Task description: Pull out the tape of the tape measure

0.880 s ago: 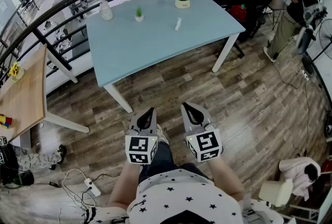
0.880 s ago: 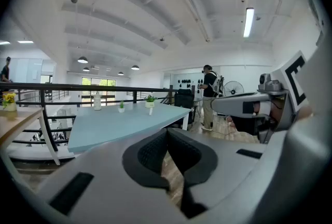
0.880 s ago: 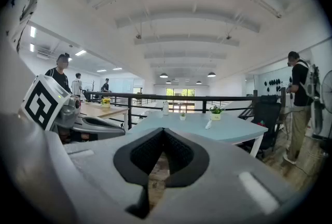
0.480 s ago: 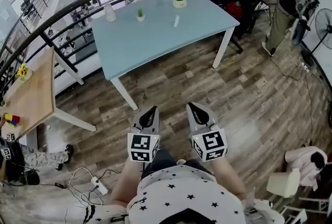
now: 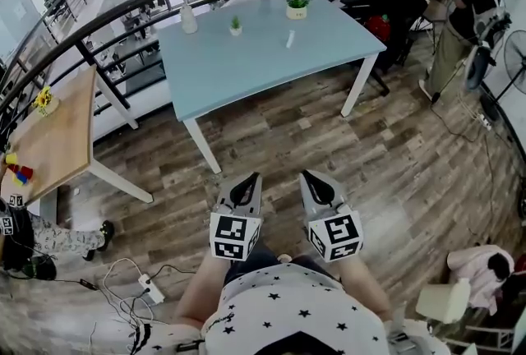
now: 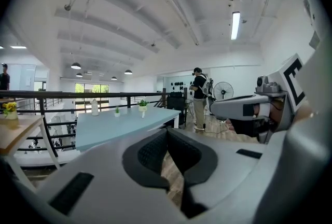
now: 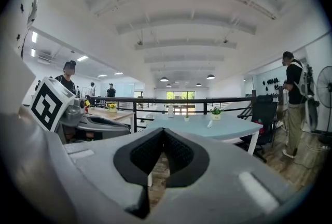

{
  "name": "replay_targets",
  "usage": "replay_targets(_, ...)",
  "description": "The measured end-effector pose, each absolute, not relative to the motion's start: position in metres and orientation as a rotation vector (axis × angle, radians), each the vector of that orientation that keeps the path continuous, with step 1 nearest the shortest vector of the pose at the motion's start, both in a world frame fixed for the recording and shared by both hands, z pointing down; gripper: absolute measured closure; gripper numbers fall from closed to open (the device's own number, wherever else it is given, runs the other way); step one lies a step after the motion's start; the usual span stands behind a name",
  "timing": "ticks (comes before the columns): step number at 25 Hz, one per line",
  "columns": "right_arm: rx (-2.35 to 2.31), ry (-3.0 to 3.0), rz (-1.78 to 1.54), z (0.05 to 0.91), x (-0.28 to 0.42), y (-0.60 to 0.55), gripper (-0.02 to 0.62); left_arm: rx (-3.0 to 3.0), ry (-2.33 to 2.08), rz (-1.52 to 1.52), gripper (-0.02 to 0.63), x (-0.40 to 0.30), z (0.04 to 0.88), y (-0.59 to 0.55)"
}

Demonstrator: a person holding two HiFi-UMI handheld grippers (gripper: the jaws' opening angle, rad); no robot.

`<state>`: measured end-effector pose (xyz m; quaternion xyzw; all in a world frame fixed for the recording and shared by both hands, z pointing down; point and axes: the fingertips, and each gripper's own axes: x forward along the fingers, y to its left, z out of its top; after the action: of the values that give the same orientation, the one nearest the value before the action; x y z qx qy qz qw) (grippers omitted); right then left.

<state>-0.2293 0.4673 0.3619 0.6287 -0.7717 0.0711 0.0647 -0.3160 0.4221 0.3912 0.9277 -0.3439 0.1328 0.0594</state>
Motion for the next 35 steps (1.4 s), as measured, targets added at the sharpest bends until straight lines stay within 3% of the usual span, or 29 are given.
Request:
replay_targets(19, 1.892, -2.354, 0.258, 0.367, -0.198, 0.477, 0.589, 2.795, -1.041, 0.401, 0.603, -0.282, 0.398, 0.432)
replay_targets(35, 1.904, -2.33, 0.322, 0.389, -0.15, 0.397, 0.589, 2.788, -0.976, 0.425, 0.603, -0.232, 0.415, 0.356)
